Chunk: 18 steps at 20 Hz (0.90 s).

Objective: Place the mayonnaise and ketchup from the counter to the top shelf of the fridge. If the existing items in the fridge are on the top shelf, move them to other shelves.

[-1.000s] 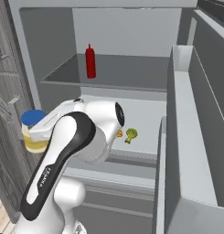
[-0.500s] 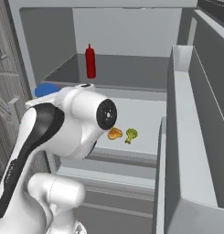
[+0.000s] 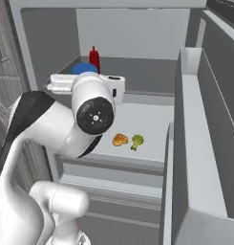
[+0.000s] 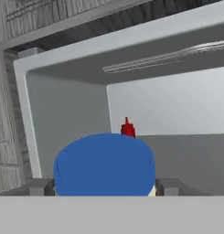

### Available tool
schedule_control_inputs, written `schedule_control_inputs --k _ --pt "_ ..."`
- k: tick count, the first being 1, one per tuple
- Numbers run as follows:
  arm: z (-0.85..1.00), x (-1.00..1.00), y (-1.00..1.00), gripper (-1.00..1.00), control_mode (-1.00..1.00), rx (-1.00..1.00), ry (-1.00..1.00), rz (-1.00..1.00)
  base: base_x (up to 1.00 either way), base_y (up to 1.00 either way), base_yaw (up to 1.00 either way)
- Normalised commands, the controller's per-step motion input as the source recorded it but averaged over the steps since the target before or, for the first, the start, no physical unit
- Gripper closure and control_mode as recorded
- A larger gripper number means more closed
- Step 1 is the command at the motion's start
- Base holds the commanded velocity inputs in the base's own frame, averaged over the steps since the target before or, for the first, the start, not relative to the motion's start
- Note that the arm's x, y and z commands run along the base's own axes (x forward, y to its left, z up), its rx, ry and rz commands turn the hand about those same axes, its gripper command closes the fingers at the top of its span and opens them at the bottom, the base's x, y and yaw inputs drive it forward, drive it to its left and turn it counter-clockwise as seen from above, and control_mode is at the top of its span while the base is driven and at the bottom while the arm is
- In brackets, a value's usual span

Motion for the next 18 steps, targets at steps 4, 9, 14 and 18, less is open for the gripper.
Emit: schedule_control_inputs --k 4,9,14,18 --pt "0.19 0.73 -0.69 1.00 -1.00 0.03 0.01 -0.30 0.00 0.00 0.00" --pt "-0.01 0.85 0.00 1.00 -1.00 0.00 0.01 0.00 0.00 0.00 0.00" --pt "-0.03 0.90 -0.02 1.00 -1.00 0.00 0.00 0.02 0.00 0.00 0.00" --pt "-0.05 0.86 -0.07 1.00 -1.00 -0.01 0.01 0.02 0.00 0.00 0.00"
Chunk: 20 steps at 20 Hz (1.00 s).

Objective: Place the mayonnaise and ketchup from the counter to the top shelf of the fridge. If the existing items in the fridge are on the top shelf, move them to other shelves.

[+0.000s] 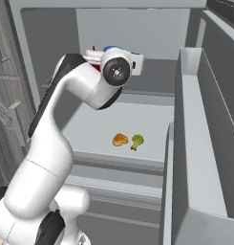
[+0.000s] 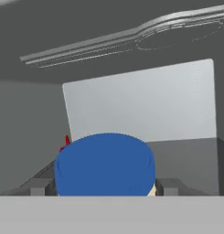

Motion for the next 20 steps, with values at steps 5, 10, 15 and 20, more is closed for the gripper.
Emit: schedule_control_inputs --k 5,10,15,20 --pt "-0.24 0.72 -0.20 1.00 -1.00 -0.07 0.00 0.01 0.00 0.00 0.00" --pt "-0.39 0.33 -0.21 1.00 -1.00 -0.06 0.05 0.00 0.00 0.00 0.00" --pt "-0.31 0.42 -0.10 1.00 -1.00 -0.01 0.02 0.00 0.00 0.00 0.00" --pt "-0.02 0.68 0.00 1.00 -1.00 0.00 0.00 -0.03 0.00 0.00 0.00"
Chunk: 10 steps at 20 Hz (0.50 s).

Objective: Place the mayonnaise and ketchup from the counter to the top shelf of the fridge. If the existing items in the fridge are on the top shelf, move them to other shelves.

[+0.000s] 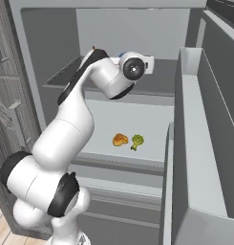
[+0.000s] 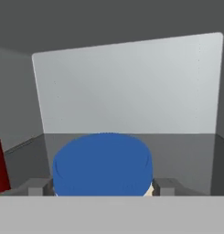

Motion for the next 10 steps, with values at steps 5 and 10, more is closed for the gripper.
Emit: schedule_control_inputs --k 5,10 --pt "-0.16 0.67 0.00 -1.00 -1.00 -0.08 0.00 0.00 0.00 0.00 0.00" --pt "-0.01 0.13 0.06 -1.00 -1.00 -0.02 0.01 0.00 0.00 0.00 0.00"
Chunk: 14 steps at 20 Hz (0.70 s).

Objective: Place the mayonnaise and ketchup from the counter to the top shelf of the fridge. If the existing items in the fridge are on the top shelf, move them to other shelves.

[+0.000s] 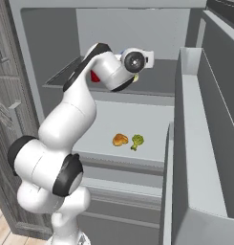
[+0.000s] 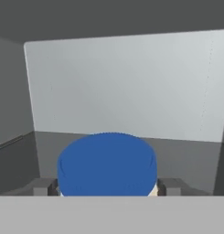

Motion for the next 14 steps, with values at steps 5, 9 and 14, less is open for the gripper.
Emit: schedule_control_inputs --k 5,9,14 --pt "0.01 0.00 0.00 -1.00 -1.00 0.00 0.00 -0.04 0.00 0.00 0.00" --pt "0.01 -0.01 0.01 -1.00 -1.00 0.00 0.00 -0.05 0.00 0.00 0.00" --pt "0.10 -0.50 0.01 -1.00 -1.00 0.00 -0.05 -0.06 0.00 0.00 0.00"
